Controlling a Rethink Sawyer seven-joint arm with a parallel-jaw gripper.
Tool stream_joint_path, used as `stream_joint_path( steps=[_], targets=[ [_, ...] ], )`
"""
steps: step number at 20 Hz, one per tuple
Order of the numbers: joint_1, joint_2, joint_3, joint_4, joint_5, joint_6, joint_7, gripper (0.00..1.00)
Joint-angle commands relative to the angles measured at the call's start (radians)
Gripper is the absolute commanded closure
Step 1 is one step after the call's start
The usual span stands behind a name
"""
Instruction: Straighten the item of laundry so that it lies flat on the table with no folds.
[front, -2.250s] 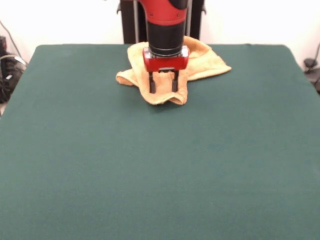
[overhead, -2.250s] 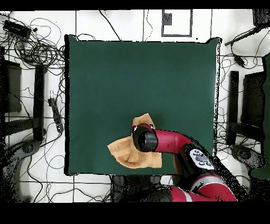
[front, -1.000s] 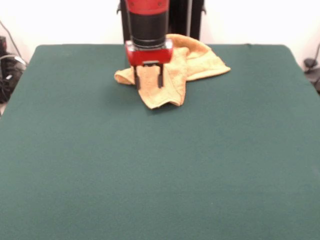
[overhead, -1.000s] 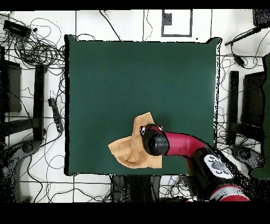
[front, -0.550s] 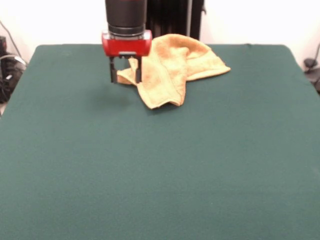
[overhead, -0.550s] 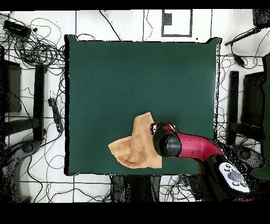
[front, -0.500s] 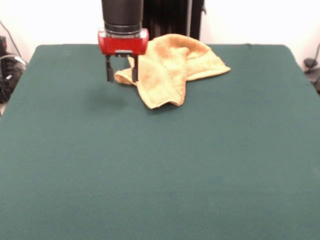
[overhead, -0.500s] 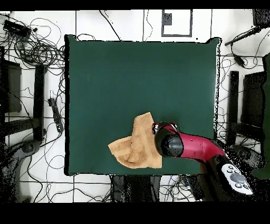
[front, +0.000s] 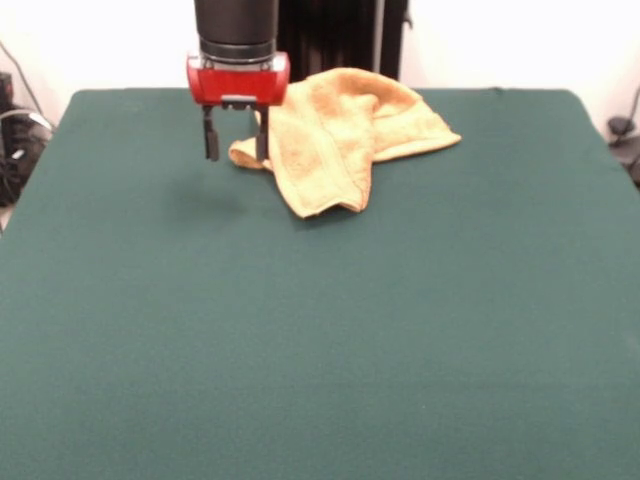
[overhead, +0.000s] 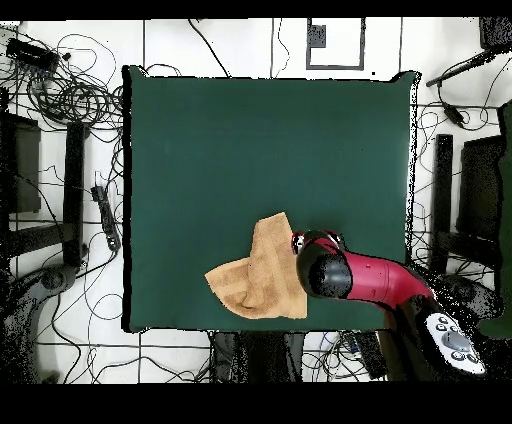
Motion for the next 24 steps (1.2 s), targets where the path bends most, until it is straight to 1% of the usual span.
stream_joint_path(
  steps=[1,6,15,24],
  targets=[
    [0.035,0.012,0.034,0.020,-0.034,0.124,0.033,0.00],
    [0.044,0.011,0.039,0.018,-0.032,0.136,0.035,0.00],
    [0.100,0.010,0.023,0.014,-0.022,0.136,0.071,0.00],
    [0.144,0.016,0.012,-0.008,0.008,0.147,0.099,0.00]
  ],
)
